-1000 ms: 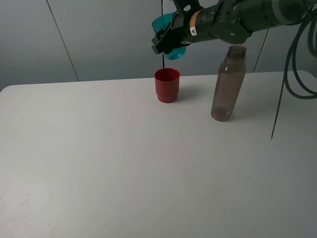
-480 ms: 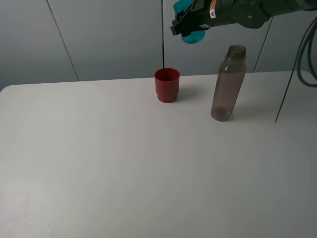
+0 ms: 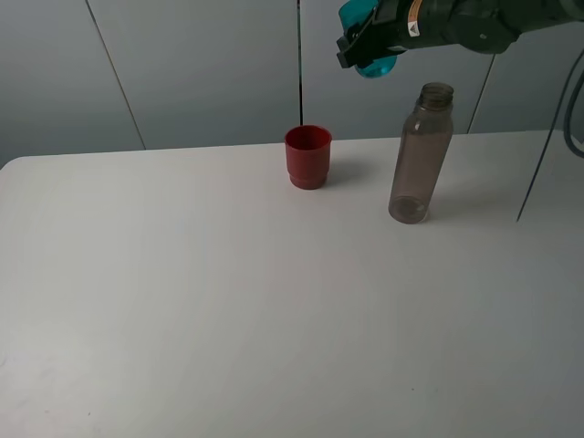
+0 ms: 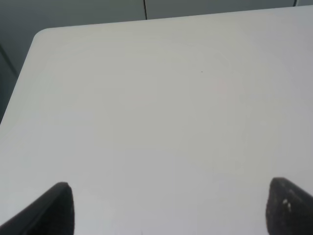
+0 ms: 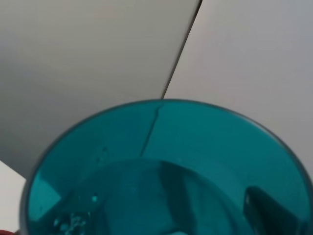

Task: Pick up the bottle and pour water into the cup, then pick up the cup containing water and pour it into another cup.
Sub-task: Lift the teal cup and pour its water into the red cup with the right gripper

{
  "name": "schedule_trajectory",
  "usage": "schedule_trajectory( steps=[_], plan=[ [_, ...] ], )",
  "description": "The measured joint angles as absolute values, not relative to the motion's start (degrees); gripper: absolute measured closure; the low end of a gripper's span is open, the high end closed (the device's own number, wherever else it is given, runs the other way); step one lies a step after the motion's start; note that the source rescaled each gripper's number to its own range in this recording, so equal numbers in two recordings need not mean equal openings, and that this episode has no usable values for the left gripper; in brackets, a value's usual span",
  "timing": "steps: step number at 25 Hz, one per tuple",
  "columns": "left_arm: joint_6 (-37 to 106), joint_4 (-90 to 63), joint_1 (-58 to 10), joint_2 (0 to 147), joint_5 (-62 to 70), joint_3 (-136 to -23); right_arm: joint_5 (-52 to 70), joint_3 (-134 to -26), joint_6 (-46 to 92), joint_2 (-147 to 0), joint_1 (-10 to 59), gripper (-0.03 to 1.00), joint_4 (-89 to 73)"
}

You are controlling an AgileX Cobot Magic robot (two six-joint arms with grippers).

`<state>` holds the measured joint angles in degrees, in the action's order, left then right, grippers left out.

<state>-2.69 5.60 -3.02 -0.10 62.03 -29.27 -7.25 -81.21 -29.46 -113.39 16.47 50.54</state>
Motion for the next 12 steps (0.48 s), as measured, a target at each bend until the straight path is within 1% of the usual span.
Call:
schedule_trajectory(
  steps=[12],
  plan=[
    [-2.69,5.60,-3.02,-0.10,62.03,-29.27,-10.38,-81.49,-29.17,-116.67,16.04,0.88,58.14]
  ],
)
